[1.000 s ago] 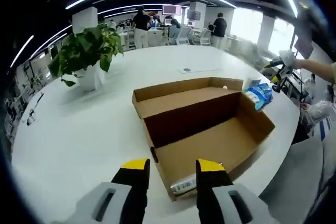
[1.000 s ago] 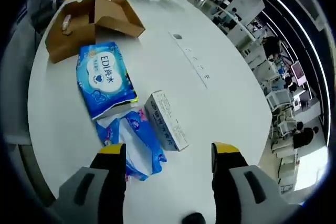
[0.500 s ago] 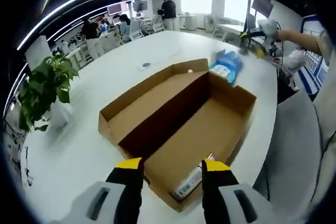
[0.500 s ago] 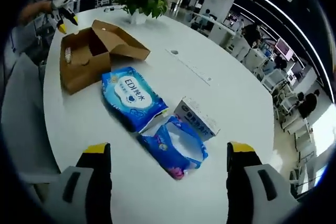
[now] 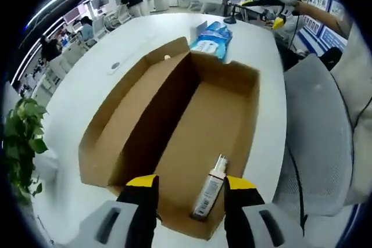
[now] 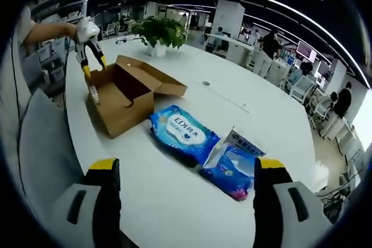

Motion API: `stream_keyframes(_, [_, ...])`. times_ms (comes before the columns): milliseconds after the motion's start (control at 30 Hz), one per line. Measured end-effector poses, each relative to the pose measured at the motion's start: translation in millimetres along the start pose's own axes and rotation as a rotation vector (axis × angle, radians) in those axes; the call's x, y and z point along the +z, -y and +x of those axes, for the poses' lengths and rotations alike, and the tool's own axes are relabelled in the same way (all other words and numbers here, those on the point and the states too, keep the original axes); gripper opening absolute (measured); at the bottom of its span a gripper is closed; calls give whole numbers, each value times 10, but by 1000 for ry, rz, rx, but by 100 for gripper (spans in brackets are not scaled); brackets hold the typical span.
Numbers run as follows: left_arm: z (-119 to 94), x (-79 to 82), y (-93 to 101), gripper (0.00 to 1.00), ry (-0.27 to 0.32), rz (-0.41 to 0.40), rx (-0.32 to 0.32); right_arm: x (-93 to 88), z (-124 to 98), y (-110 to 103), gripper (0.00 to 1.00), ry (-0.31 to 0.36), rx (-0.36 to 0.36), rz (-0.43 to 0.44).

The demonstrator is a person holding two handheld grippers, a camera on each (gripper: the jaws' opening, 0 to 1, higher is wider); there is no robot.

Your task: Operate the shoe box by opening the lid, removing the specified soft item, and placing it in the target area until the item is outside and the box remains undamaged.

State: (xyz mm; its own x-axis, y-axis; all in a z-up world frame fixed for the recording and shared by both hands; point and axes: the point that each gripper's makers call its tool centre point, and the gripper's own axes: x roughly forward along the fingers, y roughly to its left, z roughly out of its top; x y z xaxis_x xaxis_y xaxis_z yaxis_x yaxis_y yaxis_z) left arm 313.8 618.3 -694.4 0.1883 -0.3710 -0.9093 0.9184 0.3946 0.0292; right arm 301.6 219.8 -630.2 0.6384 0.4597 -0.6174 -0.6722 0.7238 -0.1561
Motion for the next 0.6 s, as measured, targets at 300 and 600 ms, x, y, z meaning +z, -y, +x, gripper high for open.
stream_keyframes(300, [195, -50, 157, 45, -93, 180, -178, 140, -57, -276, 96, 55, 8, 18])
stream_keyframes(600, [382, -160, 153, 45, -203, 356, -239, 76, -37, -398, 96, 60, -17, 44])
